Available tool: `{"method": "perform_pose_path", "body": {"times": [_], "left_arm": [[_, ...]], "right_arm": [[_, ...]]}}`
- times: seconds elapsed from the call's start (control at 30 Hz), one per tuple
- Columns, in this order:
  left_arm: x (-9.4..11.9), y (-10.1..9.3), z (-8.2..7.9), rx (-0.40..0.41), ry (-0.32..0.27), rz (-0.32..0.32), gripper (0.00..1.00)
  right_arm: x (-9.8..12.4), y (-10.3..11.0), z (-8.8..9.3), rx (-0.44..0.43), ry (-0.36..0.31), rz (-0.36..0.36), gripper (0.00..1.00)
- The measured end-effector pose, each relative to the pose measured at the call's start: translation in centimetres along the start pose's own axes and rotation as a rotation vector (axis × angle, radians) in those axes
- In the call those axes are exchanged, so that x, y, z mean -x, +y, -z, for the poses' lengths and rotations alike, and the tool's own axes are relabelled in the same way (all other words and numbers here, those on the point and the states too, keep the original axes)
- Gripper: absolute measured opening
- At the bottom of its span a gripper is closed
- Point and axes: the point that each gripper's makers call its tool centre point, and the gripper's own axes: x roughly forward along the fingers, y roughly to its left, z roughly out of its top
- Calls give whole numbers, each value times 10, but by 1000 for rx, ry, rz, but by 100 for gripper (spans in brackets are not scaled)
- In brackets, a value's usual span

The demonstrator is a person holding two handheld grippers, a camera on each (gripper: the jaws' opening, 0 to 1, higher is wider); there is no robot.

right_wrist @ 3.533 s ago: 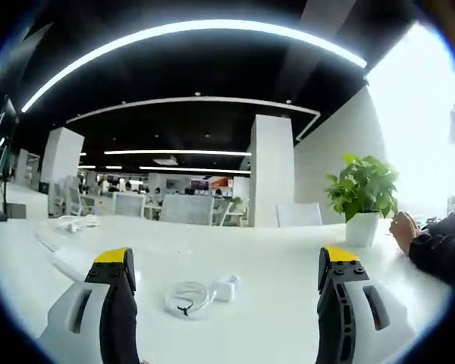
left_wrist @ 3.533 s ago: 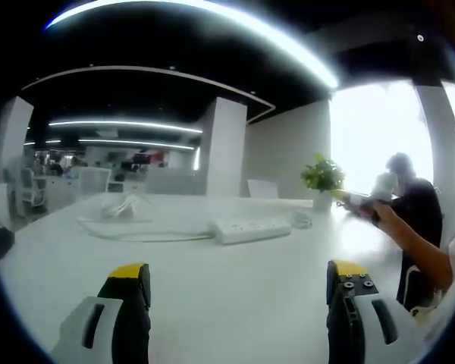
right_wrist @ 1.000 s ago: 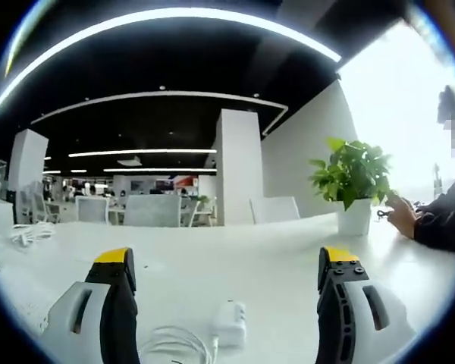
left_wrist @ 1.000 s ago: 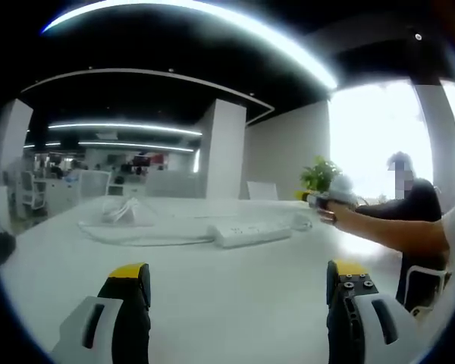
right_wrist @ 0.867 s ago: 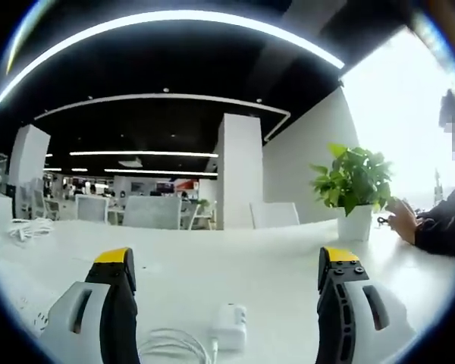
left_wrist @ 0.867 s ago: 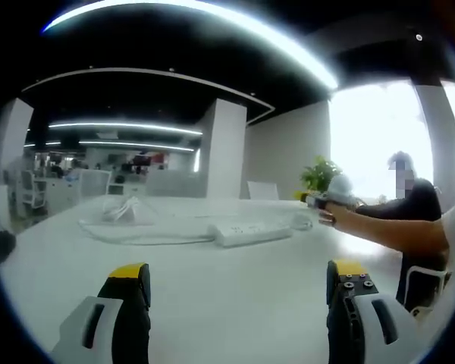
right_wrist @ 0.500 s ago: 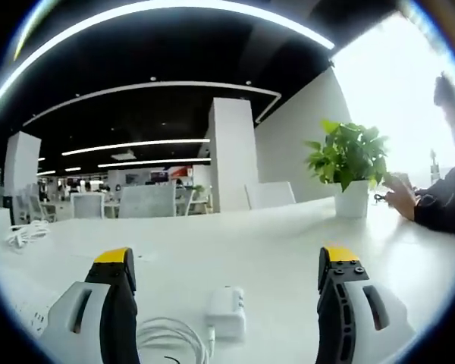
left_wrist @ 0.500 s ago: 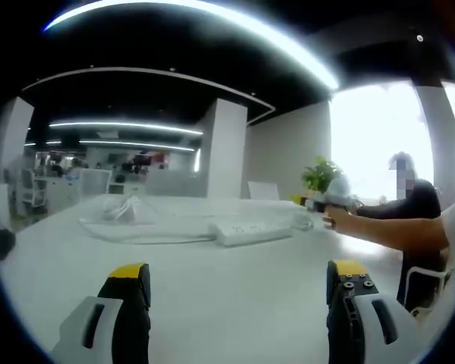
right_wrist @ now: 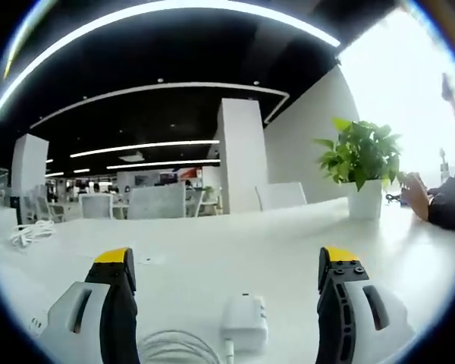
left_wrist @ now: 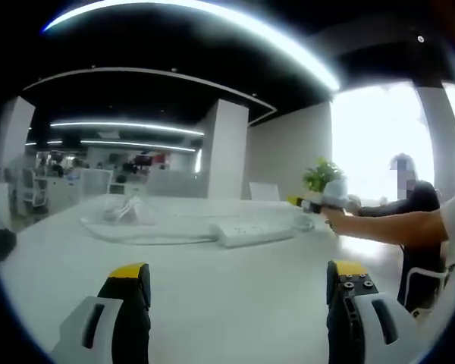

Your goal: Straighten the power strip on the desk, plug the charger into it

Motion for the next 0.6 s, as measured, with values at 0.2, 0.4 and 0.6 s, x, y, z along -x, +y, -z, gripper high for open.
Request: {"method": "perform_pose_path", "body": {"times": [0.2,0.4,0.6], "left_arm": [[-1,0,-1,1,-4,1,99],[-1,-1,-2,-1,-7,6,99],[0,2,-1,3,-8,-2,99]], "right_arm": [[-6,-6,16,-15,52,17,100],[-9,-14,28,-8,96,36,100],[-8,-21,43,-21,170,51,97]]}}
